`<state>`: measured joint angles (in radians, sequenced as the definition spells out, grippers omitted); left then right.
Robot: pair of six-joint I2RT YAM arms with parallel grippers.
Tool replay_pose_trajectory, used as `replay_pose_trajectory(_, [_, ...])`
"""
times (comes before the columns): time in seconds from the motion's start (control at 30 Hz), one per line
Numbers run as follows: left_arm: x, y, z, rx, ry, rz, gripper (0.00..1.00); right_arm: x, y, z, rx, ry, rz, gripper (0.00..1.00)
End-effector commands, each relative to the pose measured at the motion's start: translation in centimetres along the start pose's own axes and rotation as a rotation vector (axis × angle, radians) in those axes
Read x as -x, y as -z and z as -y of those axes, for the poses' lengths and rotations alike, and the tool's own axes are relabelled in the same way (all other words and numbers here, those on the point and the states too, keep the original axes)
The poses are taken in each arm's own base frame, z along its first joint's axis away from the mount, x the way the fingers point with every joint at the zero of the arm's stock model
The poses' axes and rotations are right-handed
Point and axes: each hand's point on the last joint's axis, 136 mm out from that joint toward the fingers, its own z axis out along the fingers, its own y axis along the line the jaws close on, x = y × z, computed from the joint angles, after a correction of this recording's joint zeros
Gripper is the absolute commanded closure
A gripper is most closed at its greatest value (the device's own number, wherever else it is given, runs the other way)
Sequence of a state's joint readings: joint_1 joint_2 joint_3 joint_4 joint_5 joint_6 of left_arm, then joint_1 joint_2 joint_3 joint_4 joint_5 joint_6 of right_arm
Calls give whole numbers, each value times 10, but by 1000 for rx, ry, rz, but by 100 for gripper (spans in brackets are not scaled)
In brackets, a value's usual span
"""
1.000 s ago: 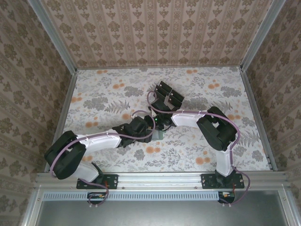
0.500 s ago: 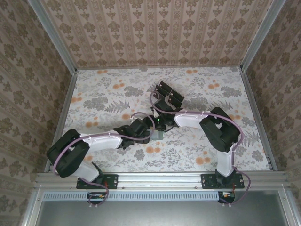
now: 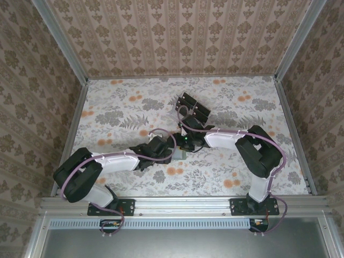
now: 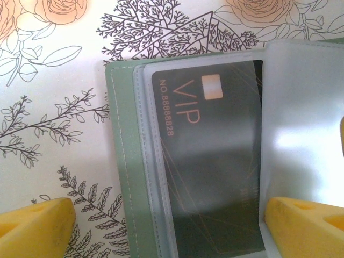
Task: Put the credit cards into the card holder
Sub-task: Flip over the card slot on the card holder.
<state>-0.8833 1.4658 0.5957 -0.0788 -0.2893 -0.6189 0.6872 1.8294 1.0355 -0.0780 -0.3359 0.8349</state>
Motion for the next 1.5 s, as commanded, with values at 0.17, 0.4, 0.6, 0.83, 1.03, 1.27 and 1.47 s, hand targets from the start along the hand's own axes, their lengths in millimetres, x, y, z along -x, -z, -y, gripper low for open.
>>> replay_pose_trajectory(0.17, [-11, 1, -11, 40, -7, -15, 0, 6, -5, -16, 48, -2, 10, 33])
replay_pose_trajectory(0.4, [2, 15, -9, 22, 3, 28, 0, 7, -7, -35, 91, 23, -4, 33])
replay_pose_trajectory(0.6, [24, 46, -20, 27, 52, 122, 0, 9, -3, -62, 140, 51, -6, 33])
replay_pose_trajectory(0.83, [42, 77, -44, 42, 151, 215, 0, 7, -20, -78, 134, 69, -30, 33])
replay_pose_trajectory(1.03, [43, 82, -53, 47, 173, 216, 0, -1, -52, -78, 107, 75, -64, 33])
replay_pose_trajectory(1.27, [37, 77, -55, 47, 165, 189, 0, -3, -66, -72, 104, 70, -77, 33])
replay_pose_trajectory(1.47, [38, 73, -56, 53, 160, 170, 0, 5, -48, -96, 159, 140, -67, 33])
